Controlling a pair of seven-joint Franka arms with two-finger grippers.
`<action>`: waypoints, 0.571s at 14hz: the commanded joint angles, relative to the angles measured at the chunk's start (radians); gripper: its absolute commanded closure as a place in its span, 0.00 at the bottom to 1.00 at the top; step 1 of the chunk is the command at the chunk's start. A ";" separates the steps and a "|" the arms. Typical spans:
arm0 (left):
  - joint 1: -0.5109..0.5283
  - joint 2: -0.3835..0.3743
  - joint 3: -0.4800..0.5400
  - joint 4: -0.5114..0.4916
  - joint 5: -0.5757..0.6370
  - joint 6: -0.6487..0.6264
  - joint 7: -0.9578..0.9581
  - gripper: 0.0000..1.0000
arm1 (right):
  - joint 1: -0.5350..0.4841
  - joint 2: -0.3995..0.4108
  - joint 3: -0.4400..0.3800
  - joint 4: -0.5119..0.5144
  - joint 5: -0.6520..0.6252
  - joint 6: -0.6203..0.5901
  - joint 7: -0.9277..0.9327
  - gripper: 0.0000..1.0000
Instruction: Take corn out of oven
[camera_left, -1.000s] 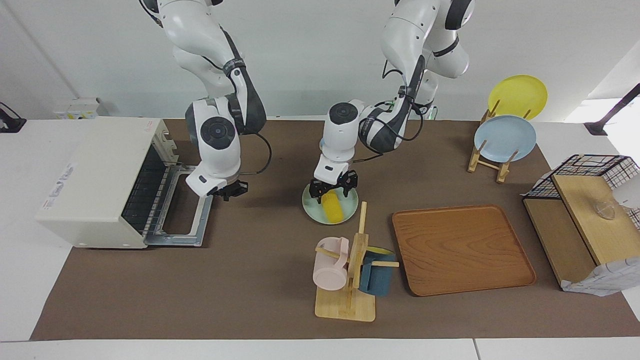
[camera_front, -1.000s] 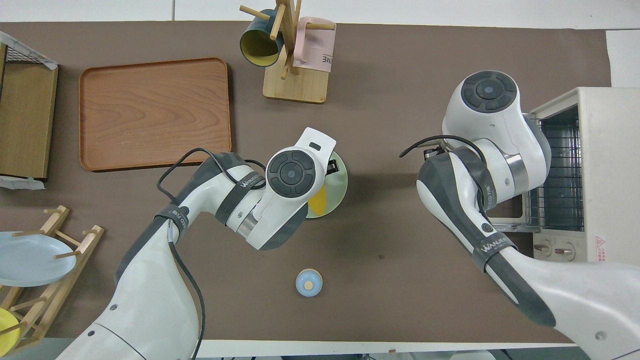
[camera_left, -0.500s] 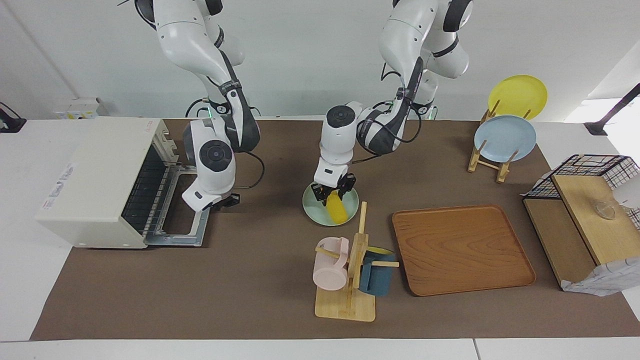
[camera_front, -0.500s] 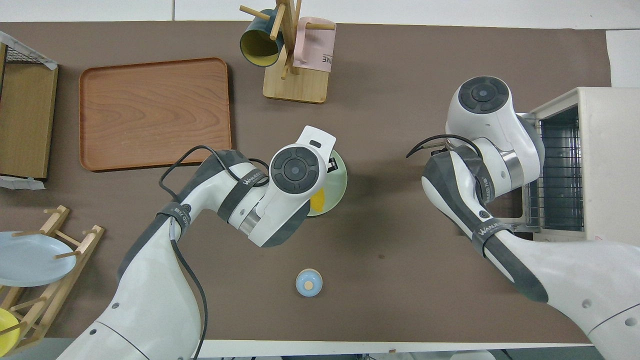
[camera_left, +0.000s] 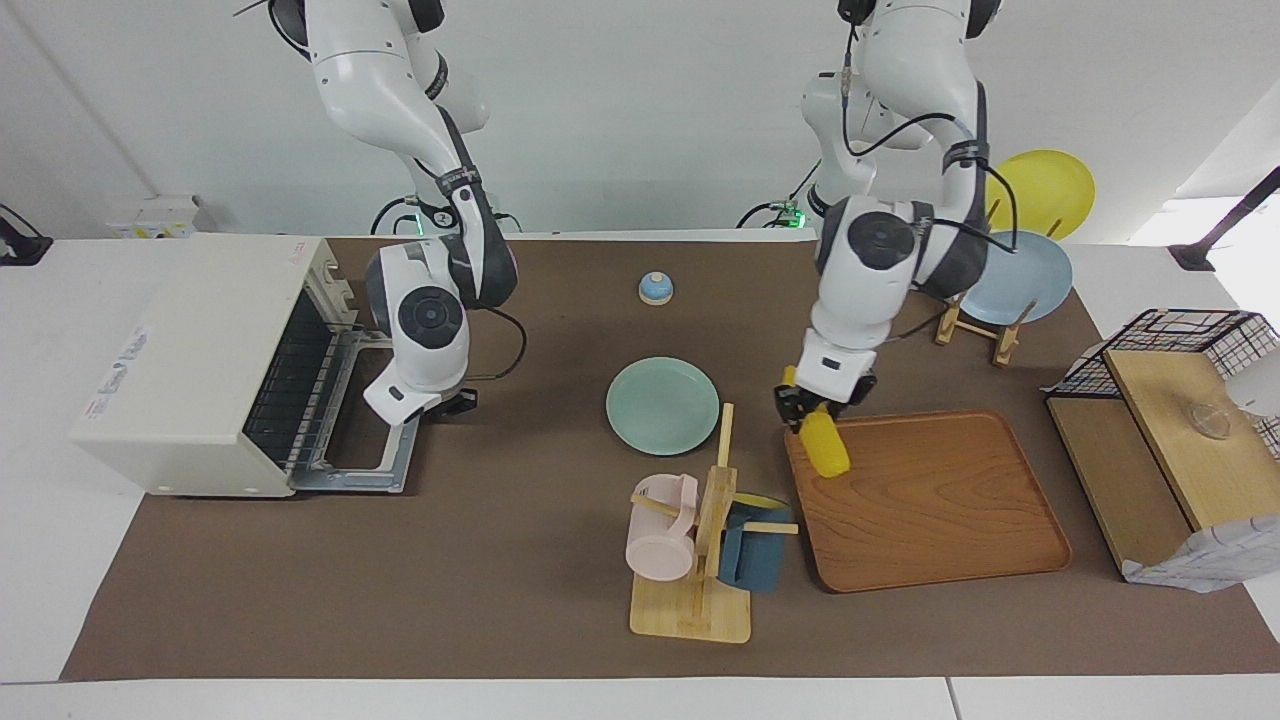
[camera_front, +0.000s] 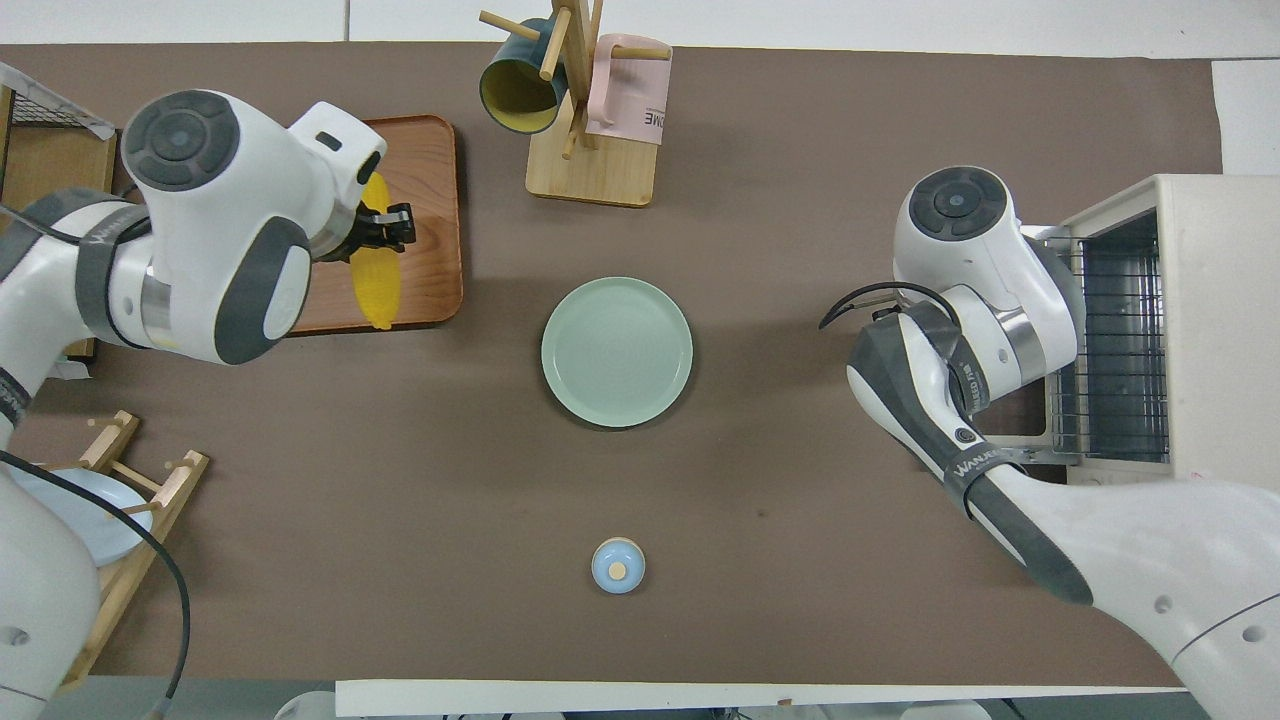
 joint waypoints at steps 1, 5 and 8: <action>0.064 0.139 -0.013 0.103 0.013 0.116 0.043 1.00 | -0.008 -0.005 0.003 0.043 -0.071 -0.097 -0.079 0.99; 0.103 0.210 -0.011 0.106 0.011 0.179 0.134 0.90 | -0.026 -0.034 -0.002 0.142 -0.080 -0.208 -0.226 0.99; 0.088 0.202 -0.001 0.130 0.031 0.028 0.131 0.00 | -0.130 -0.106 0.000 0.147 -0.067 -0.224 -0.365 0.98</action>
